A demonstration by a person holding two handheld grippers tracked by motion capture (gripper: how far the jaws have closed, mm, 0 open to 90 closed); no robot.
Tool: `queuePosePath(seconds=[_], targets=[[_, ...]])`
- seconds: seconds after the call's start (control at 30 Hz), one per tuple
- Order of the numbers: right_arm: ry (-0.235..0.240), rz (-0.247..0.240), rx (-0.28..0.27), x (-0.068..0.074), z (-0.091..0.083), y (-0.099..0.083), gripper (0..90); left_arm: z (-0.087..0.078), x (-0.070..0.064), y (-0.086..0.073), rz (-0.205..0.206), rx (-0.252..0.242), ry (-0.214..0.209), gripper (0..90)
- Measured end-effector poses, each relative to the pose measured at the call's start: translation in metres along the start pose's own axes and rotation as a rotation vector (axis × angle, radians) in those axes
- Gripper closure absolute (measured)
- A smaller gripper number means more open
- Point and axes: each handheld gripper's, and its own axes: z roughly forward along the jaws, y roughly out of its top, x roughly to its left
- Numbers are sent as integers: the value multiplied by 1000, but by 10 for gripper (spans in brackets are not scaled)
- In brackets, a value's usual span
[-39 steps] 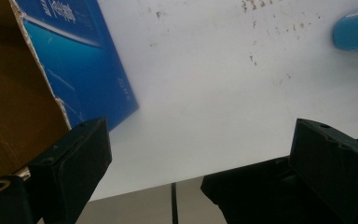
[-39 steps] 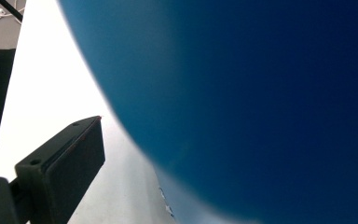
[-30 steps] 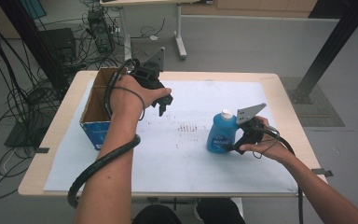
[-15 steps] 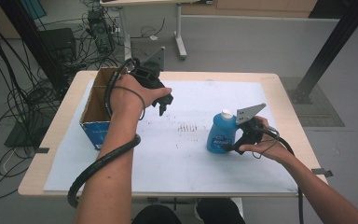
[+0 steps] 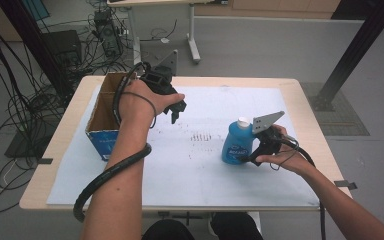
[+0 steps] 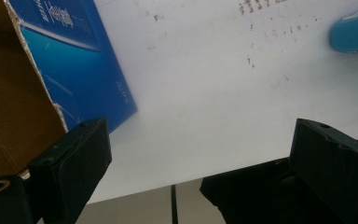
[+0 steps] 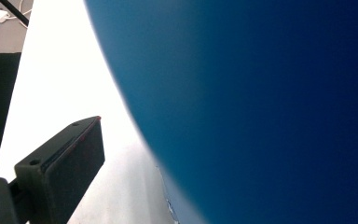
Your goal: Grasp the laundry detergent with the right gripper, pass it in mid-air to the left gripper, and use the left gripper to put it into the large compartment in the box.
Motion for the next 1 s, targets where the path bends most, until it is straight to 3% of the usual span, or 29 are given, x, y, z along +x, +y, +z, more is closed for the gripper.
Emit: queuePosePath(seconds=[1.0], targets=[[4,-5,4,0,1,0,22,2,-2,3,8,6,-1,61]])
